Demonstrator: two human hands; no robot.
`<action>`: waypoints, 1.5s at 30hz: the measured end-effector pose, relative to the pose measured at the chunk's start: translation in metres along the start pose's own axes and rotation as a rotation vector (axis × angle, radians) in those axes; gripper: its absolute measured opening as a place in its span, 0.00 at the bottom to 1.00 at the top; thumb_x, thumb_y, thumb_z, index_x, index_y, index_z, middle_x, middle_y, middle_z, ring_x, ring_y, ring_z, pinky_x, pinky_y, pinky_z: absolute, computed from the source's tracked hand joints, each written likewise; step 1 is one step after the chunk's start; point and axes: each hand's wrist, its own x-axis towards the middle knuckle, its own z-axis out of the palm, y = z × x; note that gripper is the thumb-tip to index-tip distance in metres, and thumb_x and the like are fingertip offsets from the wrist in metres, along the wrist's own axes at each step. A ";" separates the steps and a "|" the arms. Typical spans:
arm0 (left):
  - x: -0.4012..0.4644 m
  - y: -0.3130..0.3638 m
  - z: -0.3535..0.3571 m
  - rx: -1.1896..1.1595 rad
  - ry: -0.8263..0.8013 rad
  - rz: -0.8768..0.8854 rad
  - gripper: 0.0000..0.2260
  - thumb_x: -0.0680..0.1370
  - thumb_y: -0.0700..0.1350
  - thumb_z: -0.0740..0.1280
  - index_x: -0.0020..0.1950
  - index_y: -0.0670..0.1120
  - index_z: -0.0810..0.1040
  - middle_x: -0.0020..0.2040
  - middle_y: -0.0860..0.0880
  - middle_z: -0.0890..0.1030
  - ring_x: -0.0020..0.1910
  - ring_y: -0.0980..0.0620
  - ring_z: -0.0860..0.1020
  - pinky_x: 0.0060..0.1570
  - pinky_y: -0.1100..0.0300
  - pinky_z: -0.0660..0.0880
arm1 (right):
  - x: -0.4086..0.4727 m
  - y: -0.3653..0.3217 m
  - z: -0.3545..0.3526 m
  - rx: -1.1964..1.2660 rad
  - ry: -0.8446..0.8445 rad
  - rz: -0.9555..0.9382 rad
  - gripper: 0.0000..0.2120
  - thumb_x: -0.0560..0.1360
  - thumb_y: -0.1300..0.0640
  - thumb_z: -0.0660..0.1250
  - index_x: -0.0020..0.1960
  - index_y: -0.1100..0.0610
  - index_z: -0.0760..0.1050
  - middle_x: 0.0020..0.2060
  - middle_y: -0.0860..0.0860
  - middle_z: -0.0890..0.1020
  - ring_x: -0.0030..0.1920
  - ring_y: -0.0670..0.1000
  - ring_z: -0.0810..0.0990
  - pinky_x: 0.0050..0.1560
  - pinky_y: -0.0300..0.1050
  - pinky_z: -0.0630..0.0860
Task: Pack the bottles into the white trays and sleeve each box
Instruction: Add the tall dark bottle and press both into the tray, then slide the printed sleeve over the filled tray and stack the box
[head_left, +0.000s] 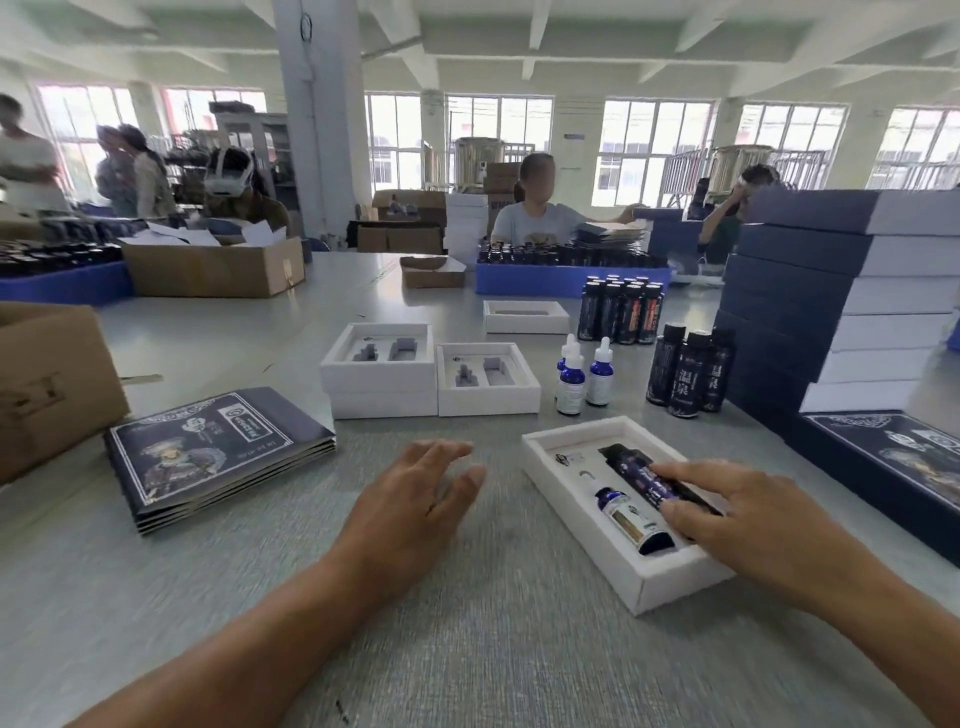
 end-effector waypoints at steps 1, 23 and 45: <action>0.000 0.000 0.000 0.006 -0.004 0.000 0.31 0.74 0.71 0.50 0.72 0.59 0.70 0.71 0.57 0.69 0.64 0.57 0.72 0.62 0.58 0.70 | 0.001 0.004 -0.002 0.003 0.003 0.014 0.18 0.77 0.45 0.67 0.65 0.33 0.73 0.67 0.43 0.76 0.52 0.44 0.73 0.45 0.39 0.68; -0.005 -0.054 -0.065 0.779 -0.063 -0.586 0.33 0.76 0.73 0.45 0.74 0.57 0.66 0.72 0.40 0.71 0.72 0.39 0.67 0.72 0.40 0.58 | 0.006 0.021 0.000 -0.019 -0.054 -0.069 0.18 0.75 0.40 0.67 0.63 0.28 0.68 0.64 0.41 0.76 0.51 0.42 0.71 0.45 0.39 0.65; -0.020 -0.013 -0.039 0.820 0.080 -0.231 0.31 0.77 0.72 0.51 0.71 0.54 0.71 0.62 0.49 0.80 0.59 0.49 0.78 0.57 0.51 0.74 | 0.003 0.023 -0.013 0.122 -0.191 -0.168 0.17 0.76 0.45 0.69 0.54 0.24 0.67 0.55 0.35 0.74 0.50 0.41 0.77 0.44 0.33 0.70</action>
